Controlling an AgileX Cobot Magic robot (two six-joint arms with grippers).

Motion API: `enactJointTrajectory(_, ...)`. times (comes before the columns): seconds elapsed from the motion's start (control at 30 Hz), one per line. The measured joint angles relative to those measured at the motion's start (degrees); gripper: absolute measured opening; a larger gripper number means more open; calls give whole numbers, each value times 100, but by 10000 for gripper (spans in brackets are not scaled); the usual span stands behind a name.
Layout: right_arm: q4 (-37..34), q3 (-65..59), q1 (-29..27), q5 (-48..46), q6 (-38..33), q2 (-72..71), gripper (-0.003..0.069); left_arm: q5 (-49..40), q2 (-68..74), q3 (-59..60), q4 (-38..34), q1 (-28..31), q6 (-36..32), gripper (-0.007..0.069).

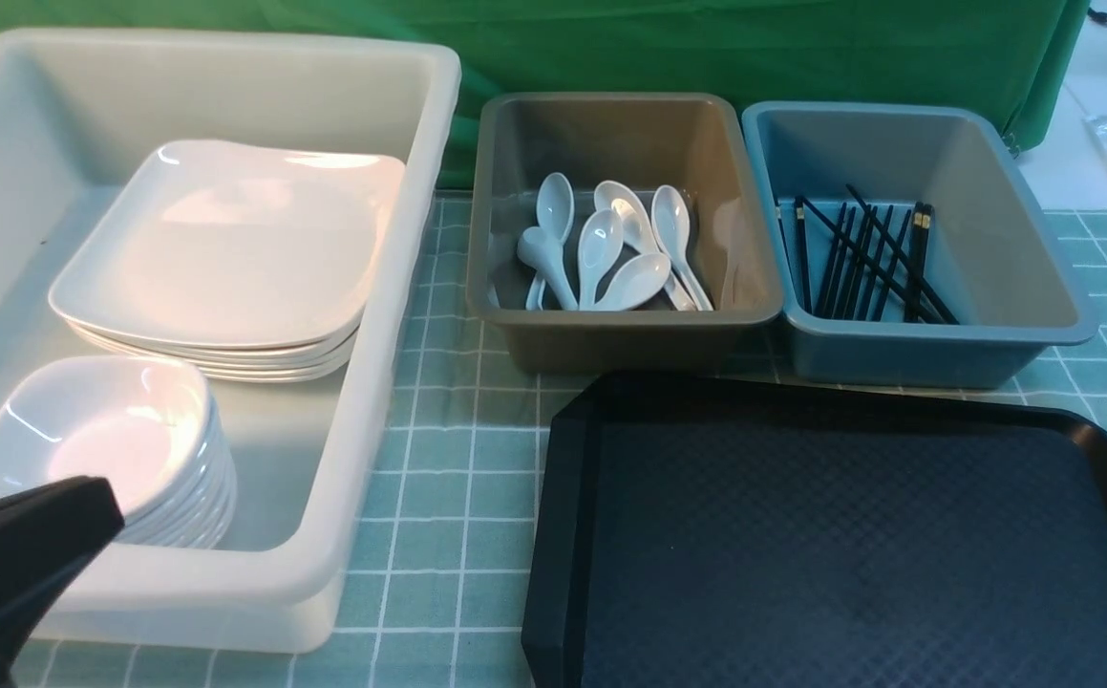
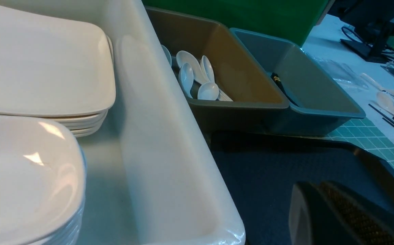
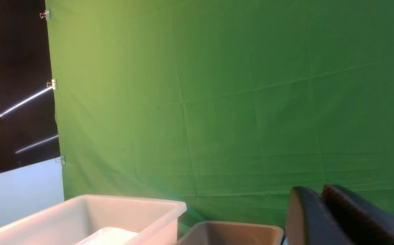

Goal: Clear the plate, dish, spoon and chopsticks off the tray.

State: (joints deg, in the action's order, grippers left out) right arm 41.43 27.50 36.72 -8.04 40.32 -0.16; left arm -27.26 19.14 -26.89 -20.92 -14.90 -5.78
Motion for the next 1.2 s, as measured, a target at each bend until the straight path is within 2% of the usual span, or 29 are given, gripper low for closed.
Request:
enactJointTrajectory(0.57, 6, 0, 0, 0, 55, 0, 147, 67, 0, 5, 23, 0, -19, 10)
enactJointTrajectory(0.8, 11, 0, 0, 5, 62, 0, 162, 759, -327, 235, 561, 48, -39, 11)
enactJointTrajectory(0.97, 11, 0, 0, 5, 67, 0, 172, 1620, -1182, 1273, 1203, 765, -24, 11)
enactJointTrajectory(1.07, 11, 0, 0, 5, 67, 0, 178, 1710, -1594, 2022, 1393, 1282, -24, 11)
enactJointTrajectory(1.2, 11, 0, 0, 5, 67, 0, 181, 1659, -1869, 2653, 1594, 1582, -24, 11)
